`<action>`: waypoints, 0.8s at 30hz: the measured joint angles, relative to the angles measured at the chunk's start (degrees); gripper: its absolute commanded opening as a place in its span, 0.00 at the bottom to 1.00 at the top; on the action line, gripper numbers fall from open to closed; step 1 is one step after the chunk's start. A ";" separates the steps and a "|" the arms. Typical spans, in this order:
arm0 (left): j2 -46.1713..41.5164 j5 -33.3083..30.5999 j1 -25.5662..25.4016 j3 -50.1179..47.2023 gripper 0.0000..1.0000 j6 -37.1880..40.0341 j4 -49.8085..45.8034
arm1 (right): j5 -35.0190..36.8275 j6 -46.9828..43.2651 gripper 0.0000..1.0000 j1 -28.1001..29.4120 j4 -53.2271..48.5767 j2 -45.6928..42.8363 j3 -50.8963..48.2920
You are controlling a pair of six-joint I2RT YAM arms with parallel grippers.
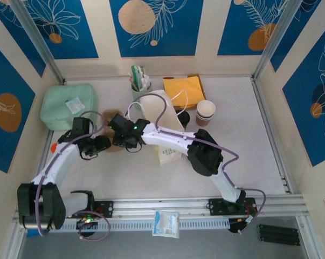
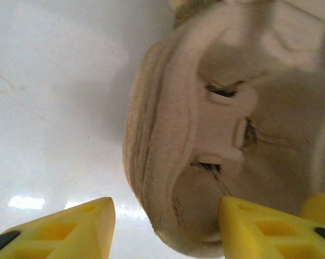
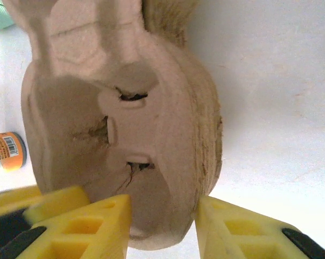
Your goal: Pack the takeout coffee
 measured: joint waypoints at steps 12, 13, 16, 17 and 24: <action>-7.54 2.16 0.00 -1.90 0.62 -3.34 -3.04 | -0.39 -0.24 0.39 -0.33 0.09 0.17 0.57; -7.06 2.14 0.00 -1.18 0.63 -3.37 -3.41 | -0.35 -0.26 0.39 -0.20 0.09 0.15 0.57; -4.94 1.97 0.00 2.08 0.64 -3.06 -3.63 | 0.04 -0.26 0.39 -0.02 0.15 0.15 0.50; -4.22 1.88 0.04 3.13 0.65 -2.86 -3.61 | 0.04 -0.24 0.40 0.02 0.20 0.13 0.44; 0.92 0.46 1.66 7.91 0.67 0.04 -3.58 | 0.24 -0.22 0.39 0.13 0.76 -0.24 -0.33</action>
